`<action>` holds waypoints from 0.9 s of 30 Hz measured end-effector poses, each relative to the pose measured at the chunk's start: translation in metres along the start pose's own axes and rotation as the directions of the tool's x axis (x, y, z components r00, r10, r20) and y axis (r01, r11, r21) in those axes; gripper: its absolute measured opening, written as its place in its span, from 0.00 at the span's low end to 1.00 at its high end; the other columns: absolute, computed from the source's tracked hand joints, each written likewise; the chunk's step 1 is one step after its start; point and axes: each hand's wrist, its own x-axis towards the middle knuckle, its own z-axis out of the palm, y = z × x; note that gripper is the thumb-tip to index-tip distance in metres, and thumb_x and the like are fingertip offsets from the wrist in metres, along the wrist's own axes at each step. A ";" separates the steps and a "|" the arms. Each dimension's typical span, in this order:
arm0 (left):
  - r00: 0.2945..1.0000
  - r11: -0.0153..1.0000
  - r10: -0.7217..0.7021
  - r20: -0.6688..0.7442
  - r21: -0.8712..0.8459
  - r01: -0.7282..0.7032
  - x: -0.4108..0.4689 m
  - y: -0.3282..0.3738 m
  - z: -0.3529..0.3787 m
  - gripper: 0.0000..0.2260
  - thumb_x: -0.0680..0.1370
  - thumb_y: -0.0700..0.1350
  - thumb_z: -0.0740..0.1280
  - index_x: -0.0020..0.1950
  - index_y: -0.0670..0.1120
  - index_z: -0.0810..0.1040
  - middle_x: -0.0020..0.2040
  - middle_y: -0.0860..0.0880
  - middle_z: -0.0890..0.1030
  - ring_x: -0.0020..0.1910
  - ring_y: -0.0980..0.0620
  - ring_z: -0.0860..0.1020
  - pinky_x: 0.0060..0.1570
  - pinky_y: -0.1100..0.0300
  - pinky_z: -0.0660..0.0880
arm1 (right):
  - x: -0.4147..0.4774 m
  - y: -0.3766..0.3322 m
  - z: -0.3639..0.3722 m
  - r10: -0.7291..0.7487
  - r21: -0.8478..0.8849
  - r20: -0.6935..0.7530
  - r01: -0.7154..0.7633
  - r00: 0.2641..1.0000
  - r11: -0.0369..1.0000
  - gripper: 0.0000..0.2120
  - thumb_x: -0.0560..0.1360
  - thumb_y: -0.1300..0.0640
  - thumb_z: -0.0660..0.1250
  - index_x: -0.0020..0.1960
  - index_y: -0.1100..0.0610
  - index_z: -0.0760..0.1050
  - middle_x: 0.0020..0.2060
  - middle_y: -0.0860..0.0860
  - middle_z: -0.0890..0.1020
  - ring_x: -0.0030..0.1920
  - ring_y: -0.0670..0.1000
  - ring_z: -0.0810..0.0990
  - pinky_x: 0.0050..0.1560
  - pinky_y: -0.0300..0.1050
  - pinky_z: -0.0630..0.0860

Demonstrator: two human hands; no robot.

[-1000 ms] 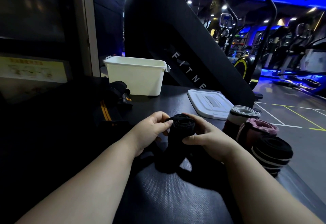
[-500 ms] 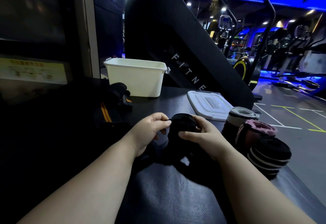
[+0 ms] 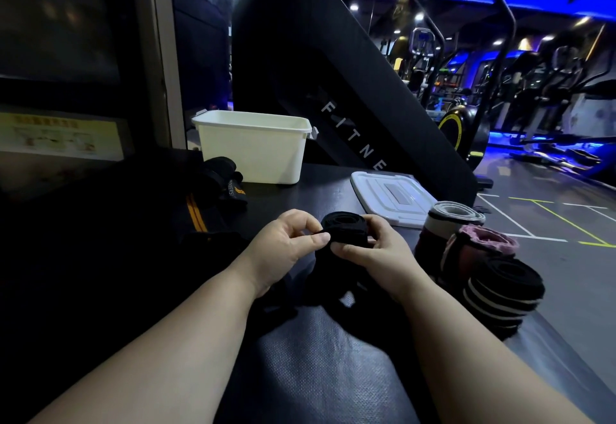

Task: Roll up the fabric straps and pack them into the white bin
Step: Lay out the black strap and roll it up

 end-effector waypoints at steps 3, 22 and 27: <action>1.000 1.000 0.003 0.012 -0.021 -0.003 -0.002 0.001 0.000 0.05 0.72 0.44 0.73 0.38 0.50 0.78 0.40 0.54 0.73 0.40 0.57 0.70 0.44 0.68 0.68 | 0.000 0.000 0.000 -0.007 -0.022 -0.007 0.006 1.000 1.000 0.23 0.62 0.58 0.81 0.54 0.51 0.76 0.44 0.54 0.86 0.47 0.54 0.85 0.55 0.55 0.81; 0.981 0.970 0.152 -0.117 0.206 -0.126 0.002 -0.002 0.000 0.07 0.73 0.38 0.73 0.40 0.48 0.78 0.40 0.54 0.74 0.36 0.57 0.71 0.41 0.67 0.70 | 0.001 0.006 0.003 -0.066 -0.082 0.000 0.066 0.998 0.994 0.15 0.70 0.55 0.75 0.54 0.46 0.76 0.52 0.49 0.84 0.54 0.50 0.83 0.60 0.54 0.78; 0.990 0.989 0.117 -0.079 0.105 -0.108 0.002 -0.002 0.001 0.03 0.68 0.47 0.71 0.39 0.51 0.79 0.42 0.56 0.75 0.39 0.54 0.71 0.44 0.64 0.70 | 0.002 0.005 0.006 -0.072 -0.089 -0.036 0.068 0.997 0.994 0.13 0.73 0.59 0.74 0.53 0.47 0.76 0.51 0.49 0.84 0.52 0.50 0.83 0.58 0.51 0.79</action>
